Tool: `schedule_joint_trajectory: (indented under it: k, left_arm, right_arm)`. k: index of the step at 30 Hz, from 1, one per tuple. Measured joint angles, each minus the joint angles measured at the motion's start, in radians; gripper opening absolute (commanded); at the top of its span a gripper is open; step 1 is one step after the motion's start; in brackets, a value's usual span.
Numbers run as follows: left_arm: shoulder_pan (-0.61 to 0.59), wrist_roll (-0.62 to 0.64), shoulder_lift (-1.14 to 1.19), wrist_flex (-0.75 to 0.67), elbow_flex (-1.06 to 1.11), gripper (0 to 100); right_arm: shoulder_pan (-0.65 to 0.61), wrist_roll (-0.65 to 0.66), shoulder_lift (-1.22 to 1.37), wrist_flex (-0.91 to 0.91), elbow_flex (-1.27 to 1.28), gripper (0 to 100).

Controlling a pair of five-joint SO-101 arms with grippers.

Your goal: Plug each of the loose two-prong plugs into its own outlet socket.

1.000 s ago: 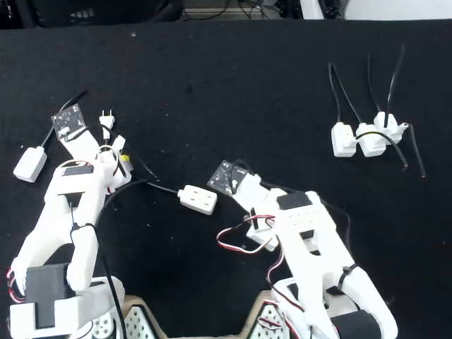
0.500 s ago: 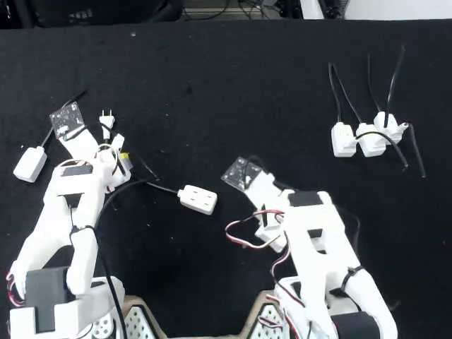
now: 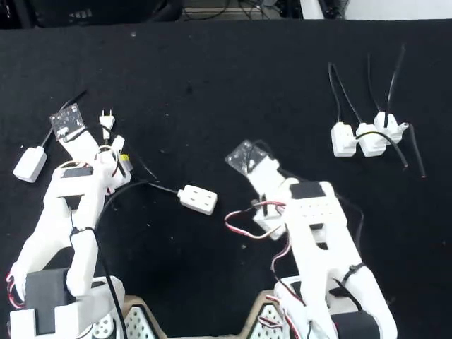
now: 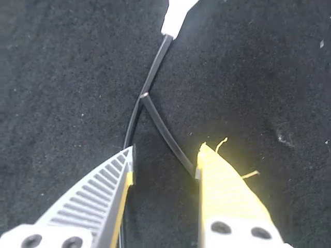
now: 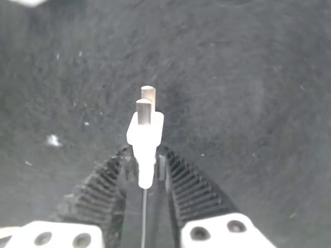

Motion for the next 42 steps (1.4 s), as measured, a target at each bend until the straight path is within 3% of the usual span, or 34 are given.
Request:
schedule_joint_trajectory:
  k: [3,7,12,20,29,36,42]
  left_arm:
    - [0.0,0.0,-0.04,0.002,0.012,20]
    - [0.0,0.0,-0.155,0.034,0.051,20]
    - [0.0,0.0,-0.362,0.046,0.161,20]
    - [0.035,0.0,-0.617,0.046,0.288,20]
    - [0.261,-0.086,-0.721,0.046,0.356,20]
    - [0.318,-0.094,-0.721,0.046,0.356,20]
    - [0.356,-0.199,-0.73,0.046,0.391,20]
  right_arm:
    - [-0.06,-0.095,0.0,0.092,-0.08,1.1]
    - [-0.158,-0.147,0.0,0.057,-0.13,1.1]
    - [-0.315,-0.166,0.0,-0.1,-0.129,1.1]
    - [-0.479,-0.325,0.0,-0.476,0.011,1.1]
    - [-0.519,-0.341,0.0,-0.646,0.133,1.1]
    - [-0.546,-0.341,0.0,-0.647,0.135,1.1]
    - [-0.583,-0.341,-0.084,-0.601,0.155,1.1]
